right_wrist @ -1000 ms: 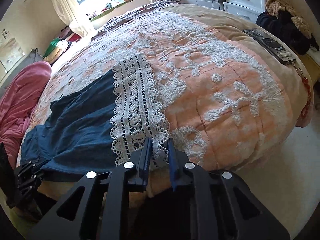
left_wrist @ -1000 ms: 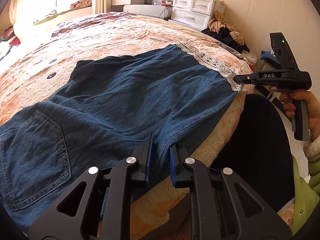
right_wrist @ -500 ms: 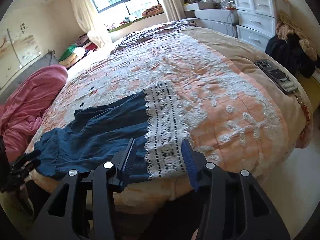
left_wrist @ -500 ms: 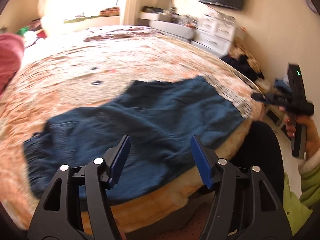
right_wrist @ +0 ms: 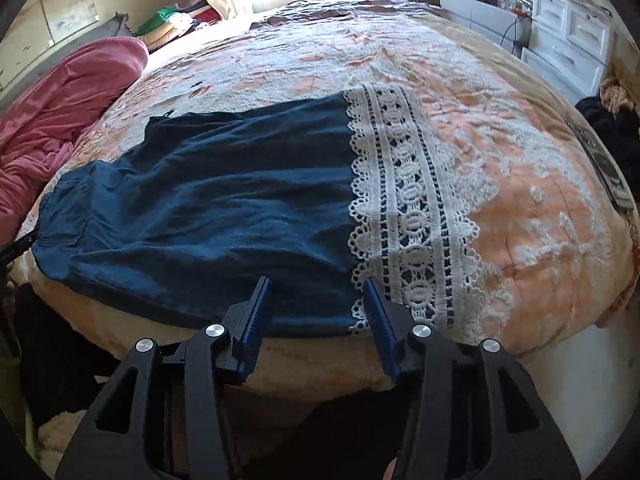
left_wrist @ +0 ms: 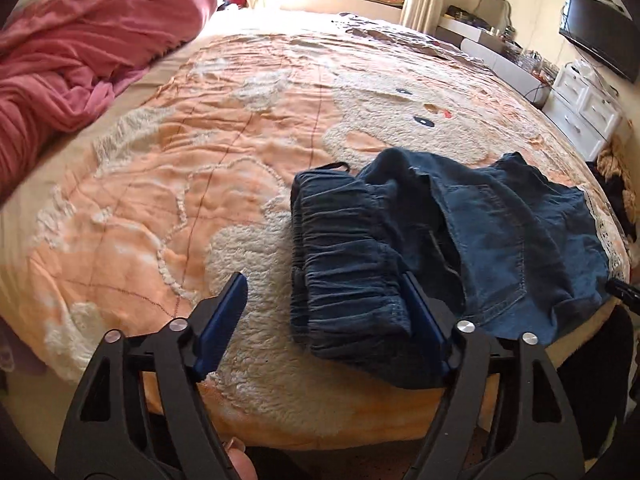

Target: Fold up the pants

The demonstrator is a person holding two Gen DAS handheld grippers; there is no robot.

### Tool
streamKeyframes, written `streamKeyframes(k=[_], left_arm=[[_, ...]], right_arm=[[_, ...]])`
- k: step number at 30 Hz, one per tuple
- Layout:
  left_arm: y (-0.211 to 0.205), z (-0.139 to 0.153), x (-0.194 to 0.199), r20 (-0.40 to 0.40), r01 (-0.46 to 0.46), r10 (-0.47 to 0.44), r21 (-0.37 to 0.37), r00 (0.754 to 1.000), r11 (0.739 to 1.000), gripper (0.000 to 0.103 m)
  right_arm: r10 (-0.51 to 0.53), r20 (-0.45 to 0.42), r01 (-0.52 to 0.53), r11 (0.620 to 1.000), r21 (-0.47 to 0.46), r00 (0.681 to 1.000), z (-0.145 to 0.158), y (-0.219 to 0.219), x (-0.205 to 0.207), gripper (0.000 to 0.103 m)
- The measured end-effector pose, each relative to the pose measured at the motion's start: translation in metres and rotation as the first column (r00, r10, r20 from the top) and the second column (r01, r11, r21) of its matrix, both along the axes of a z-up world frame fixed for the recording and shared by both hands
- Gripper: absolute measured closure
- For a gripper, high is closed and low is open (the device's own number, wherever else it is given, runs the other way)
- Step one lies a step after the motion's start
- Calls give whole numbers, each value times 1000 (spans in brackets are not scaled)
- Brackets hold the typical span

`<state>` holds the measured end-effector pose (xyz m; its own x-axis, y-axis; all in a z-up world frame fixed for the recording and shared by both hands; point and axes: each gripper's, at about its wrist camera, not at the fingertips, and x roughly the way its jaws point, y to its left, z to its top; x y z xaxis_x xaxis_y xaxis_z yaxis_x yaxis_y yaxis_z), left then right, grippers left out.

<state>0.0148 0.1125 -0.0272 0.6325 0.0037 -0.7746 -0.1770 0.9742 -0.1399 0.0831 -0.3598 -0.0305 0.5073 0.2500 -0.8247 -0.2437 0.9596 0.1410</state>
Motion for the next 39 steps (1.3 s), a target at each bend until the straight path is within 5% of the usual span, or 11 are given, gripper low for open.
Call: streamKeyframes(k=[4,9,14,18,20,29,35,39], left_arm=[[4,-4,0,12,5,-4,-27,1000,1000,30],[2,13,-11,54,59,-52,-149,997,987,34],[-10,1,2,3,46,-46,-129,999,991,65],[-1,8,-1,44,30,-24,-128,999,991,71],[7,15,-3,63,5,-1,-73,998,997,71],[12,2,0,27,25,-22,-105,999,994,66],[1,62,-12,144,32,-33,14,989,999,48],[-35,94,24,202,156,-160,33,966,987,39]], right_arm=[[8,2,-8,1000,9,1000,-2,-2,0,55],[13,41,-15,999,49,999,9,-3,-7,48],[37,47,-40,997,64,998,10,5,-5,47],[59,40,-61,997,40,997,8,12,-6,47],[53,32,-54,998,35,998,6,11,-5,47],[55,6,-55,998,33,998,0,11,-4,47],[2,109,-13,996,93,994,35,-14,-9,43],[-56,146,44,996,83,988,50,-32,19,41]])
